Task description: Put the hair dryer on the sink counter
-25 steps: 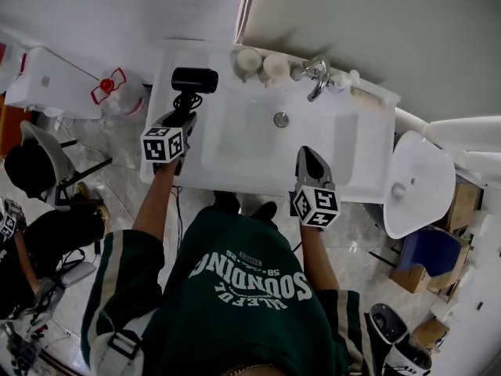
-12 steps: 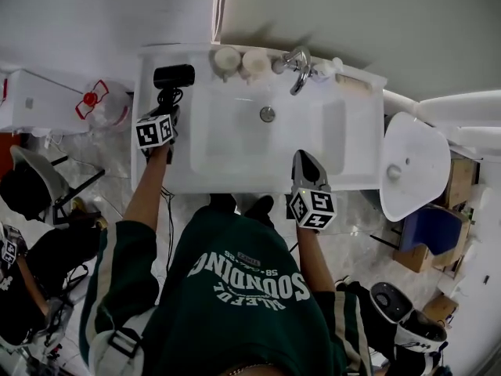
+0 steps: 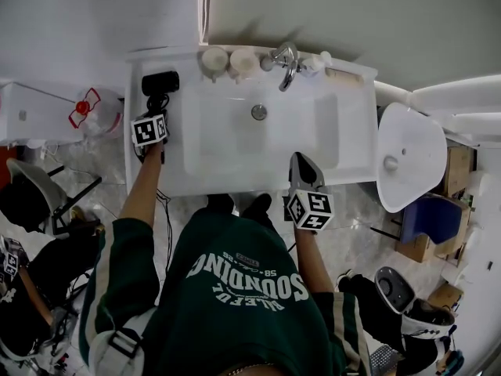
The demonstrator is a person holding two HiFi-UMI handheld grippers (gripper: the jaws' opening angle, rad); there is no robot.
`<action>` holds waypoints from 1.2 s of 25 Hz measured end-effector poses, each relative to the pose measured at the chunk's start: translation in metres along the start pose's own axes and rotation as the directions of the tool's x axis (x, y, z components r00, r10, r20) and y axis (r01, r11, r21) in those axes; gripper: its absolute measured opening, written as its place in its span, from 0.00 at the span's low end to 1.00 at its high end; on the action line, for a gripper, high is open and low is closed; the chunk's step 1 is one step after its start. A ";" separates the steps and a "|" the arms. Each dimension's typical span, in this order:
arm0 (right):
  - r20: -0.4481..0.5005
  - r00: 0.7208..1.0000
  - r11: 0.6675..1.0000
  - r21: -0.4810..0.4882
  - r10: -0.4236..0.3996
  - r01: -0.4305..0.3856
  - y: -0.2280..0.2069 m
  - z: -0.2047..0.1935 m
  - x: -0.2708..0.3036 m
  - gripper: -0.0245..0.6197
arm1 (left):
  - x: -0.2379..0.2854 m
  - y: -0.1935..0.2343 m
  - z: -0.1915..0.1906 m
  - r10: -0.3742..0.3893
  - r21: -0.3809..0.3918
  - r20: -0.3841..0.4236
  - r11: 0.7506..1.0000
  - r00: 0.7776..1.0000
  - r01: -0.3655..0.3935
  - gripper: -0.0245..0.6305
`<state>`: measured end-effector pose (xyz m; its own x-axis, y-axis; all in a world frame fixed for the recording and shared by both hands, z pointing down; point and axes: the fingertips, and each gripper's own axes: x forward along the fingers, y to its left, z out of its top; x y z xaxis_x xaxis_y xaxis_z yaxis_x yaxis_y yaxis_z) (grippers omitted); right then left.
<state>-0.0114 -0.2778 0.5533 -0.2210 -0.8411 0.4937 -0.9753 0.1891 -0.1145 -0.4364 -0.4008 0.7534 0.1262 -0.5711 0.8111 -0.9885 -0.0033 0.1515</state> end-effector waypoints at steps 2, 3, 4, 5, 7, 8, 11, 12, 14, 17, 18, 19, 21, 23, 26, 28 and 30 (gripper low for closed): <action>-0.001 1.000 1.000 0.006 -0.002 0.002 -0.001 -0.001 -0.001 0.05 | 0.001 0.001 -0.001 0.015 0.018 -0.010 1.000 1.000 -0.015 0.39; 0.000 1.000 1.000 0.009 -0.001 0.001 -0.001 -0.002 -0.002 0.05 | 0.001 0.001 -0.002 0.023 0.028 -0.018 0.999 1.000 -0.023 0.39; 0.000 1.000 1.000 0.011 -0.001 0.001 -0.001 -0.001 -0.003 0.05 | 0.001 0.000 -0.004 0.029 0.034 -0.026 0.999 0.999 -0.029 0.39; 0.001 1.000 1.000 0.011 0.001 -0.001 -0.001 -0.001 -0.004 0.05 | 0.001 -0.001 -0.006 0.031 0.031 -0.031 0.999 0.999 -0.030 0.39; 0.000 1.000 1.000 0.008 0.009 -0.009 0.000 -0.001 -0.004 0.05 | 0.001 -0.003 -0.008 0.016 -0.005 -0.021 1.000 1.000 -0.016 0.39; 0.000 1.000 1.000 0.007 0.015 -0.015 0.000 -0.001 -0.003 0.05 | 0.000 -0.004 -0.007 0.011 -0.021 -0.011 1.000 1.000 -0.011 0.39; 0.004 0.999 0.999 0.004 0.039 -0.039 -0.002 0.001 0.003 0.05 | -0.007 -0.006 -0.004 0.020 -0.012 0.008 1.000 1.000 -0.020 0.41; 0.005 0.999 0.999 0.004 0.049 -0.049 -0.003 0.002 0.005 0.05 | -0.011 -0.006 -0.005 0.030 -0.002 0.011 1.000 1.000 -0.029 0.42; 0.009 0.997 0.997 0.000 0.071 -0.071 -0.005 0.005 0.010 0.05 | -0.022 -0.006 -0.008 0.055 0.019 0.024 0.998 0.998 -0.055 0.43; 0.022 0.994 0.994 -0.012 0.107 -0.107 -0.005 0.015 0.020 0.05 | -0.044 -0.007 -0.006 0.076 0.050 0.085 0.995 0.993 -0.081 0.43; 0.027 0.992 0.993 -0.018 0.120 -0.119 -0.005 0.019 0.024 0.05 | -0.052 -0.009 -0.004 0.075 0.053 0.109 0.995 0.991 -0.081 0.43; 0.031 0.990 0.991 -0.024 0.134 -0.133 -0.005 0.023 0.027 0.05 | -0.060 -0.012 -0.002 0.076 0.054 0.131 0.995 0.988 -0.084 0.43; 0.039 0.985 0.986 -0.031 0.166 -0.164 -0.004 0.029 0.032 0.05 | -0.075 -0.020 0.001 0.082 0.058 0.165 0.994 0.983 -0.093 0.43; 0.047 0.980 0.981 -0.036 0.194 -0.193 -0.005 0.036 0.035 0.05 | -0.089 -0.034 0.003 0.069 0.071 0.188 0.994 0.980 -0.084 0.42; 0.062 0.972 0.973 -0.041 0.228 -0.226 -0.007 0.046 0.040 0.05 | -0.102 -0.067 0.005 0.017 0.099 0.219 0.994 0.976 -0.039 0.38; 0.074 0.967 0.969 -0.039 0.245 -0.242 -0.008 0.053 0.043 0.05 | -0.111 -0.090 0.007 -0.019 0.117 0.237 0.993 0.971 -0.009 0.32; 0.087 0.961 0.965 -0.040 0.263 -0.260 -0.008 0.060 0.044 0.05 | -0.121 -0.111 0.012 -0.061 0.125 0.262 0.992 0.963 0.029 0.23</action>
<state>-0.0130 -0.3472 0.5239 -0.4687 -0.8026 0.3690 -0.8833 0.4220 -0.2042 -0.3426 -0.3409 0.6315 0.1604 -0.7647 0.6241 -0.9871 -0.1225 0.1035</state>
